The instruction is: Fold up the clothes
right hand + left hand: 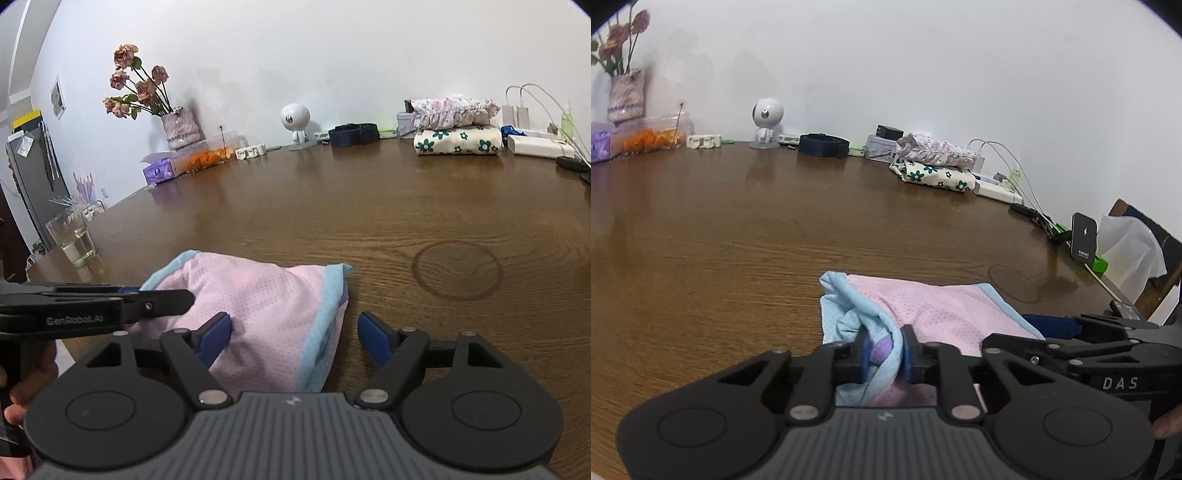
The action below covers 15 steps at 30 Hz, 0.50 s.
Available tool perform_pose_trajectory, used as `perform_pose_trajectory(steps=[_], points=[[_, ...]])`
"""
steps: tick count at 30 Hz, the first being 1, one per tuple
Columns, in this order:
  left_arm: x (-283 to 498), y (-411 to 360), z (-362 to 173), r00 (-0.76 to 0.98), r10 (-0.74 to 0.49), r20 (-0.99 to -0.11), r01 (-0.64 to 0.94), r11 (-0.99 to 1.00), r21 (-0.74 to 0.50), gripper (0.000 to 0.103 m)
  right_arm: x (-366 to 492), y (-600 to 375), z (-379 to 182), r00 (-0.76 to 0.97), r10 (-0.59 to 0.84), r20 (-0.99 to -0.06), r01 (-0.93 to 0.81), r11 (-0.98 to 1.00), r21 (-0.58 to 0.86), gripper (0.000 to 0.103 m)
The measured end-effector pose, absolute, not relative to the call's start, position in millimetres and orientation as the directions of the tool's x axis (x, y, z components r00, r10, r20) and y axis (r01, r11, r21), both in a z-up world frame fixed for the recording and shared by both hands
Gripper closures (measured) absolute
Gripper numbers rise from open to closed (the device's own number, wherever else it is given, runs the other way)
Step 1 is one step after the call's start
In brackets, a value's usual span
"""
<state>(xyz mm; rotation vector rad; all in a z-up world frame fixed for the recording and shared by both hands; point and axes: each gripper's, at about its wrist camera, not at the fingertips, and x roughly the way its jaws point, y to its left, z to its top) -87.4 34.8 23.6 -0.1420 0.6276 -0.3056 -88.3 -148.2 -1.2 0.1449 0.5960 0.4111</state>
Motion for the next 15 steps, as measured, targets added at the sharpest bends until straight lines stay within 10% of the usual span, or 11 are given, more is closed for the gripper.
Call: perform_pose_trajectory(steps=[15], points=[[-91.0,33.1,23.1,0.770,-0.306,-0.560,0.247,0.952,-0.181,0.063,-92.3,-143.3,-7.1,0.748,0.413,-0.520,-0.331,0.911,0.247,0.025]])
